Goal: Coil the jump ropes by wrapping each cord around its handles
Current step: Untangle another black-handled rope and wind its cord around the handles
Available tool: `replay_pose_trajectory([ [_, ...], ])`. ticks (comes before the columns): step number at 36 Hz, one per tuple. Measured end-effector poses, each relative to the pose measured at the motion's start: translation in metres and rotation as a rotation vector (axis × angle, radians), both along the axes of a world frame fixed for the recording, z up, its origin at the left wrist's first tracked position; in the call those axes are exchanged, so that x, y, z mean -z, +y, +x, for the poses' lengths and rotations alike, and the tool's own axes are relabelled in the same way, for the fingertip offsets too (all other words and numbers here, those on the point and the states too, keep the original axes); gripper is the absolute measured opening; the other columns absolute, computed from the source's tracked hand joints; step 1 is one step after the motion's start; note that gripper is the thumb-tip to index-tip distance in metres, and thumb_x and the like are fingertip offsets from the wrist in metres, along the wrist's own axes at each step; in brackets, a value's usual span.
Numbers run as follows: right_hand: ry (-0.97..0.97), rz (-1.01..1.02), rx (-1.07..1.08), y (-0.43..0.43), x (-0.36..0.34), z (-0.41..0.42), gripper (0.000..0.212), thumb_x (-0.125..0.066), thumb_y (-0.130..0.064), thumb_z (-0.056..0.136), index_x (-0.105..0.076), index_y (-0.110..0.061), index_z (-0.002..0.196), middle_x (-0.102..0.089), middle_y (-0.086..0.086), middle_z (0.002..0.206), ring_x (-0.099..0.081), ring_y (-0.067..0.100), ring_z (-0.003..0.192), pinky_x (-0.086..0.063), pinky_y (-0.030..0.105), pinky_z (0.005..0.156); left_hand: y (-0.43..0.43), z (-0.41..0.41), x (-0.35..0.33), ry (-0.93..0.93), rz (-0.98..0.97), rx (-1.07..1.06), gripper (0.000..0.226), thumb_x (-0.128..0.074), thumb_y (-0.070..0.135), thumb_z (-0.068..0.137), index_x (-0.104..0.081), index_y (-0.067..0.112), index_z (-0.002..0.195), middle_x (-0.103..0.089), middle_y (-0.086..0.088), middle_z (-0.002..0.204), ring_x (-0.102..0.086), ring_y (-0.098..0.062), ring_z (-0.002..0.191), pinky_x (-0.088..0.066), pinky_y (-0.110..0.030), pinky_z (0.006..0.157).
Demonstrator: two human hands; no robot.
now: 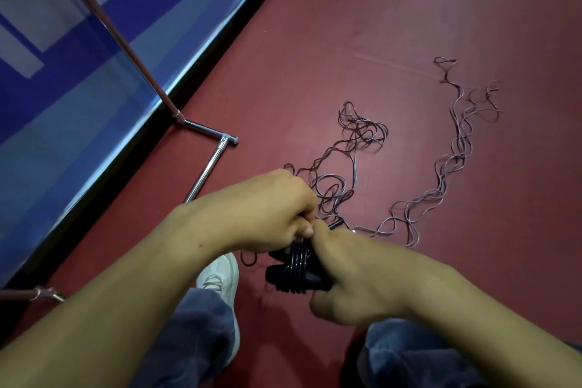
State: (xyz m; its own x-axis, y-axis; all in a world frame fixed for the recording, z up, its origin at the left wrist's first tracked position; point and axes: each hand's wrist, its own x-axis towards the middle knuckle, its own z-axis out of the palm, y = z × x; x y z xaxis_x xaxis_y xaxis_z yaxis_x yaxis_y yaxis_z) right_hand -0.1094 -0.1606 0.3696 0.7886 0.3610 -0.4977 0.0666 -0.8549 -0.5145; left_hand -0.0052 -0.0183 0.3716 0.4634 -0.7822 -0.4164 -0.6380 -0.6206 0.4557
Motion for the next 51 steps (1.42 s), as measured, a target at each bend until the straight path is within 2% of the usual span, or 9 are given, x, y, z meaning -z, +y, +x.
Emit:
replay_pose_trajectory([
  [10, 0.255, 0.234, 0.147, -0.016, -0.003, 0.005, 0.039, -0.06, -0.048, 0.08, -0.038, -0.028, 0.106, -0.051, -0.006, 0.086, -0.045, 0.011, 0.071, -0.045, 0.04, 0.069, 0.001, 0.002, 0.001, -0.021, -0.131, -0.062, 0.006, -0.071, 0.02, 0.09, -0.073, 0.023, 0.086, -0.07, 0.008, 0.081, -0.058, -0.003, 0.075, -0.05, -0.028, 0.072],
  [16, 0.27, 0.251, 0.133, -0.018, 0.003, 0.006, 0.073, -0.067, -0.053, 0.082, -0.029, -0.027, 0.139, -0.06, 0.0, 0.12, -0.061, 0.02, 0.11, -0.053, 0.048, 0.095, 0.003, 0.0, 0.002, -0.021, -0.144, -0.076, 0.005, -0.071, 0.021, 0.088, -0.073, 0.025, 0.085, -0.07, 0.006, 0.081, -0.063, -0.009, 0.08, -0.054, -0.038, 0.075],
  [22, 0.245, 0.208, 0.13, -0.021, 0.006, 0.009, 0.077, -0.067, -0.055, 0.075, -0.028, -0.025, 0.134, -0.059, 0.002, 0.12, -0.065, 0.025, 0.107, -0.056, 0.051, 0.09, 0.002, -0.003, 0.0, -0.059, -0.195, -0.052, 0.004, -0.071, 0.021, 0.088, -0.074, 0.022, 0.088, -0.072, 0.004, 0.083, -0.064, -0.013, 0.082, -0.052, -0.037, 0.075],
  [28, 0.237, 0.215, 0.159, -0.023, 0.013, 0.011, 0.062, -0.073, -0.045, 0.084, -0.032, -0.023, 0.125, -0.061, 0.0, 0.114, -0.064, 0.02, 0.104, -0.055, 0.049, 0.09, 0.001, -0.002, 0.0, -0.075, -0.227, -0.04, 0.004, -0.071, 0.022, 0.089, -0.074, 0.023, 0.088, -0.071, 0.003, 0.082, -0.064, -0.014, 0.08, -0.053, -0.038, 0.075],
  [33, 0.195, 0.191, 0.17, -0.019, 0.021, 0.01, 0.079, -0.069, -0.058, 0.073, -0.028, -0.023, 0.131, -0.064, -0.001, 0.116, -0.066, 0.019, 0.105, -0.056, 0.05, 0.09, -0.003, -0.003, 0.004, -0.066, -0.217, -0.037, 0.005, -0.072, 0.021, 0.088, -0.076, 0.023, 0.089, -0.072, 0.003, 0.083, -0.066, -0.014, 0.082, -0.054, -0.038, 0.075],
  [38, 0.175, 0.189, 0.187, -0.025, 0.018, 0.01, 0.052, -0.073, -0.04, 0.089, -0.035, -0.022, 0.119, -0.06, -0.004, 0.107, -0.062, 0.013, 0.095, -0.055, 0.043, 0.086, 0.0, -0.003, -0.001, -0.068, -0.226, -0.055, 0.009, -0.068, 0.029, 0.087, -0.075, 0.024, 0.089, -0.072, 0.004, 0.083, -0.066, -0.015, 0.082, -0.054, -0.038, 0.075],
  [42, 0.109, 0.181, 0.236, -0.03, 0.011, 0.015, 0.042, -0.074, -0.038, 0.09, -0.038, -0.022, 0.105, -0.056, -0.009, 0.094, -0.053, 0.004, 0.078, -0.05, 0.031, 0.071, 0.004, -0.007, -0.014, -0.125, -0.222, -0.092, 0.025, -0.055, 0.043, 0.081, -0.073, 0.026, 0.086, -0.07, 0.007, 0.077, -0.064, -0.012, 0.076, -0.054, -0.037, 0.069],
  [46, -0.02, 0.223, 0.34, -0.036, 0.008, 0.019, 0.044, -0.07, -0.048, 0.081, -0.039, -0.023, 0.101, -0.063, -0.003, 0.092, -0.061, 0.019, 0.084, -0.053, 0.052, 0.076, 0.009, -0.014, -0.022, -0.203, -0.277, -0.154, 0.018, -0.057, 0.039, 0.085, -0.065, 0.023, 0.082, -0.063, 0.006, 0.069, -0.059, -0.016, 0.067, -0.051, -0.039, 0.061],
  [51, -0.163, 0.211, 0.379, -0.045, 0.006, 0.021, 0.039, -0.071, -0.045, 0.083, -0.041, -0.029, 0.102, -0.066, -0.006, 0.091, -0.063, 0.022, 0.083, -0.054, 0.051, 0.074, 0.008, -0.024, -0.026, -0.2, -0.312, -0.264, 0.012, -0.062, 0.03, 0.09, -0.069, 0.024, 0.081, -0.06, 0.004, 0.062, -0.055, -0.013, 0.054, -0.049, -0.034, 0.051],
])
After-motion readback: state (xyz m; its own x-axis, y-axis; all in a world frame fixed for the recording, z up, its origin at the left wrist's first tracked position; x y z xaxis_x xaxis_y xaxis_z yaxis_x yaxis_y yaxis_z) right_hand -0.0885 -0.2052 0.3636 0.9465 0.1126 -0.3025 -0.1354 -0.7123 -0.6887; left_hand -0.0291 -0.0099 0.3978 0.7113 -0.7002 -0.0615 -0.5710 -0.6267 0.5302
